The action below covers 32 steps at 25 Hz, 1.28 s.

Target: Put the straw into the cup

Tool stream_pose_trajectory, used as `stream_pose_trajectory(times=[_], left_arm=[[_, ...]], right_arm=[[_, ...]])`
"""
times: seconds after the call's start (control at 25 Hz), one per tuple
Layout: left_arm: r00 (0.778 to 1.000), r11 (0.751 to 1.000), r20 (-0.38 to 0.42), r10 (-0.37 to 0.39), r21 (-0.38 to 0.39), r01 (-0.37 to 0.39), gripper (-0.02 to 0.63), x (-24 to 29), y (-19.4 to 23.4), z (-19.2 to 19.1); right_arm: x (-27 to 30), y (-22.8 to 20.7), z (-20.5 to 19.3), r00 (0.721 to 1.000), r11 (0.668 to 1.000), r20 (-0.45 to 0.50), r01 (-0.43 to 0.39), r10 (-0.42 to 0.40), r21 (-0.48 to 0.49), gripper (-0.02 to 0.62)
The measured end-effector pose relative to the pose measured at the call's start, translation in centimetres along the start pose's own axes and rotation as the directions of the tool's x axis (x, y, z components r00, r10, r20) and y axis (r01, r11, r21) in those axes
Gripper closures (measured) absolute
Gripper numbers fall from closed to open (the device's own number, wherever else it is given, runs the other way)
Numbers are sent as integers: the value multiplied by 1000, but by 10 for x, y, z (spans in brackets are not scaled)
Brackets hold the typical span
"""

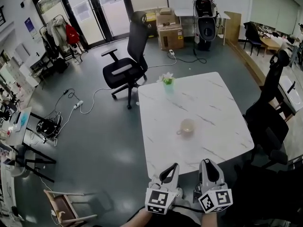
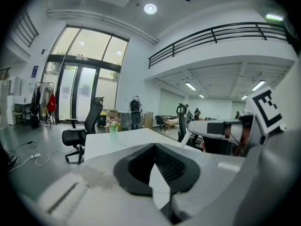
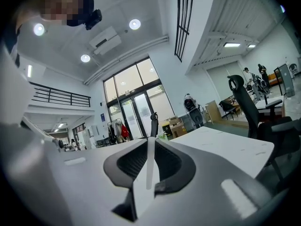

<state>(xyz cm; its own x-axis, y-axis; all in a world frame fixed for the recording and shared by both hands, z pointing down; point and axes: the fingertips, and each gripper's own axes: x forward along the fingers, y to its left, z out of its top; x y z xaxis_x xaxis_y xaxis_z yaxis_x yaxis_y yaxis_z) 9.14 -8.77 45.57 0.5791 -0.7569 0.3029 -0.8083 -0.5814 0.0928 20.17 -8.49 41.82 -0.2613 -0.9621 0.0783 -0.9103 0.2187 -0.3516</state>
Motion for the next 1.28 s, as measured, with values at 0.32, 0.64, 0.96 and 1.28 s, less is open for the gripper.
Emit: stream_pose_trajectory(times=[0.32,0.64,0.96,1.28], left_arm=[[997,999,-77,-14,-38,12,604,31,16,-15],[995,997,-93,-39,-77,32,604,60,38,-22],[993,992,-108,-55,-115,43,604,87,60,-34],[991,990,-118,-64,-135,48,604,107,77,-35]], right_arm=[[34,-15,-17,996,1000,-83,22,-20,22,548],[87,-17,-15,995,1000,-101,18,-20,-22,548],[130,-26,-16,994,998,-99,32,-38,-59,548],[165,-42,-12,993,994,-98,57,-66,-91,548]])
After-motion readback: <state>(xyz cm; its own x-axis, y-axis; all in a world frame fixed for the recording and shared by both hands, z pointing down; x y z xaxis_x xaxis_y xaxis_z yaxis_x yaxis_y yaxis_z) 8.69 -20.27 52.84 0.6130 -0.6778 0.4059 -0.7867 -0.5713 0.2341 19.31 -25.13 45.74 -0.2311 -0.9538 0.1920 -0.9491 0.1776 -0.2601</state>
